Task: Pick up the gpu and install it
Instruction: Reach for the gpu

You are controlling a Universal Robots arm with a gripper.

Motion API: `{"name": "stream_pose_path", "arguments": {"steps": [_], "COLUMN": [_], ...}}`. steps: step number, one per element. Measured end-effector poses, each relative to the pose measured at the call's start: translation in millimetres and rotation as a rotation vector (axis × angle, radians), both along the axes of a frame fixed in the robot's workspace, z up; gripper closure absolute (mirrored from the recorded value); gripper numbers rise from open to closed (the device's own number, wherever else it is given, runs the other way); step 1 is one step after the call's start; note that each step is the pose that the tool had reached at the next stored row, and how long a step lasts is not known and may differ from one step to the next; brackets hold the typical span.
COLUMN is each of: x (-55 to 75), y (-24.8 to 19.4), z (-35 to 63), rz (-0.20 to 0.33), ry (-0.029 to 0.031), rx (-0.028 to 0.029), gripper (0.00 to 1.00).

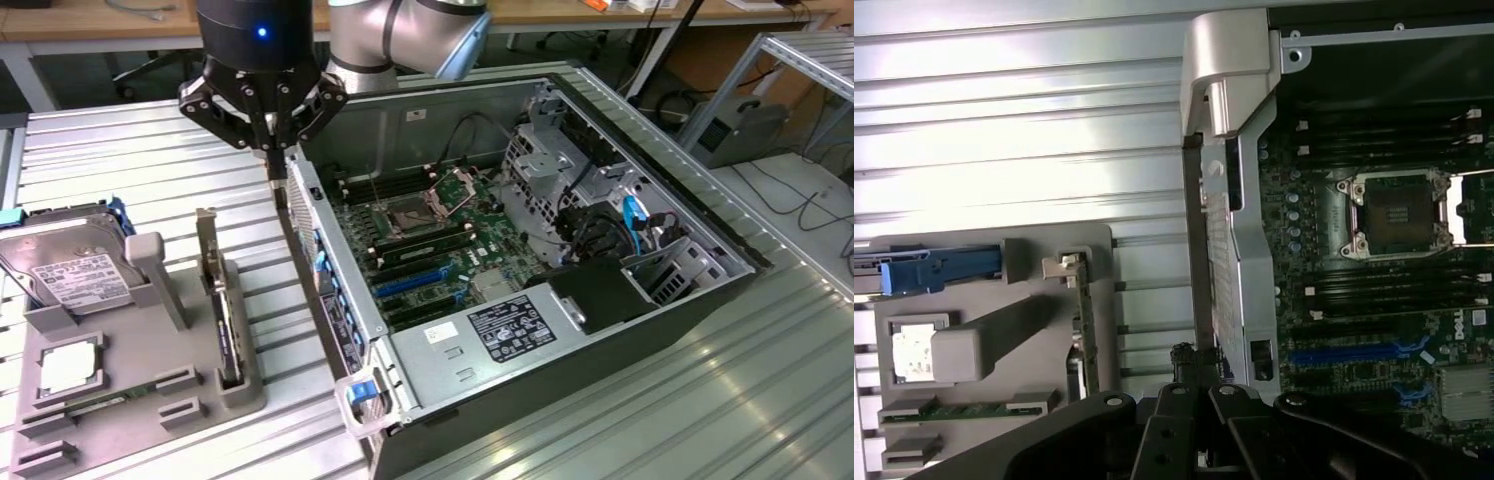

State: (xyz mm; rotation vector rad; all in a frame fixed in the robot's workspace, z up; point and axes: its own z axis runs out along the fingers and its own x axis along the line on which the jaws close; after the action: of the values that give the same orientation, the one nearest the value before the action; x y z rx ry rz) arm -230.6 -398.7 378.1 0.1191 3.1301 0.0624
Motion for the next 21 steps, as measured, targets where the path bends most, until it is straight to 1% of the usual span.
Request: {"name": "stream_pose_path", "arguments": {"steps": [8, 21], "x": [-5.5, -19.7], "y": [0.1, 0.2], "z": [-1.0, -3.3], "rz": [0.0, 0.0], "ry": [0.0026, 0.0072], "rx": [0.0, 0.0], "gripper": [0.89, 0.89]}}
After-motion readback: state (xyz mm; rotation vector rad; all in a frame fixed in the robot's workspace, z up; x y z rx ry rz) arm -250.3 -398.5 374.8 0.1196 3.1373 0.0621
